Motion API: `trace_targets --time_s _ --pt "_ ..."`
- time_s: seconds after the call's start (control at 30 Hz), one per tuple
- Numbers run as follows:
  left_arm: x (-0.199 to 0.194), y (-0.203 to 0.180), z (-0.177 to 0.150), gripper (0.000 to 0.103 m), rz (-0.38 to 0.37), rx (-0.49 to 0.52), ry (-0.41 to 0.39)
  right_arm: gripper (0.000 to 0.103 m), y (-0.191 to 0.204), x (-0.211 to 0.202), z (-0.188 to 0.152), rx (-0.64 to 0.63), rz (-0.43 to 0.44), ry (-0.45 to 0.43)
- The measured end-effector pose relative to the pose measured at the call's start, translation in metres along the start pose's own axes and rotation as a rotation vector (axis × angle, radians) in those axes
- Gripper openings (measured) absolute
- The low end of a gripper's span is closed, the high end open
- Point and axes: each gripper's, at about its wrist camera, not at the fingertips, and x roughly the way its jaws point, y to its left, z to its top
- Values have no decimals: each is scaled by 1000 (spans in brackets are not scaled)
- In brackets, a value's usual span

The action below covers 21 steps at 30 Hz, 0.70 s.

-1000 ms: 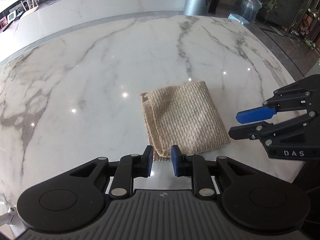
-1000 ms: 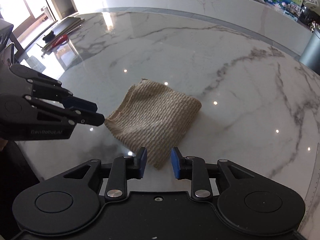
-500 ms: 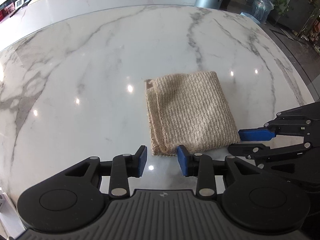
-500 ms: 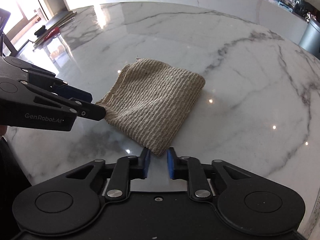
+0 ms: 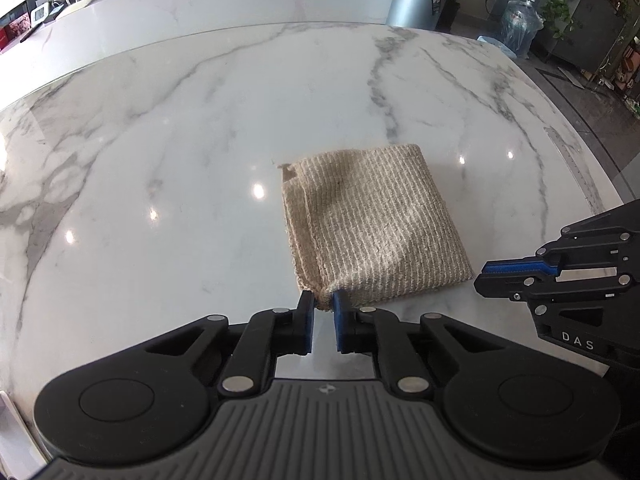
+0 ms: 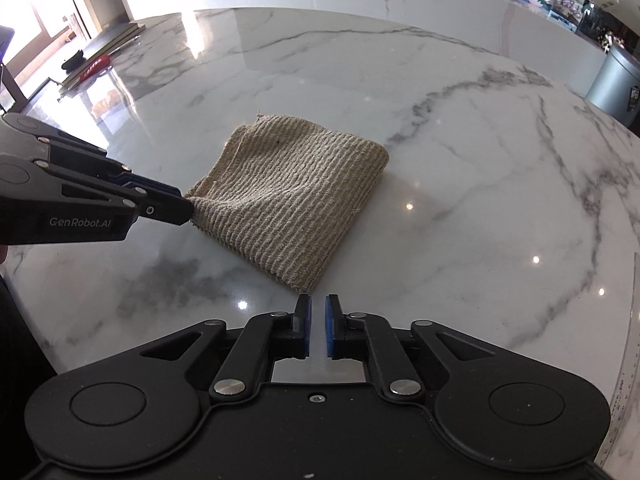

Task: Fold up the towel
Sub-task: 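Open both grippers and release the folded towel on the table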

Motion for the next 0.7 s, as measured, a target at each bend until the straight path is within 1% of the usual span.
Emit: trace_targets --time_s 0.03,0.1,0.17,0.23,0.27,0.3,0.33,0.4,0.47,0.6,0.7 --pt "-1 -1 1 8 1 1 -2 23 1 1 0 -2 2 -2" --pt "-2 -2 2 7 1 5 -5 28 2 3 1 -10 6 -5" --pt "-5 -3 3 5 0 8 -9 29 5 5 4 -17 8 -9" --pt "-7 -3 4 5 0 8 -14 28 5 8 6 -7 9 -22" --pt "-7 -3 4 5 0 8 -15 26 4 10 7 5 7 -28" --pt "-7 -2 5 5 -1 6 -16 13 3 11 8 17 5 -31" --pt "-7 -1 5 4 -2 5 -16 7 2 11 9 25 6 -35" --pt "-5 0 5 1 10 5 -12 4 1 11 10 29 -5 -36" --pt "-2 2 4 1 21 4 -9 3 1 10 9 15 -27 -24" --pt "4 7 -2 1 7 -21 6 3 -3 6 6 -3 -64 3" --pt "0 3 0 1 -7 -21 -10 3 -4 5 2 -8 -60 16"
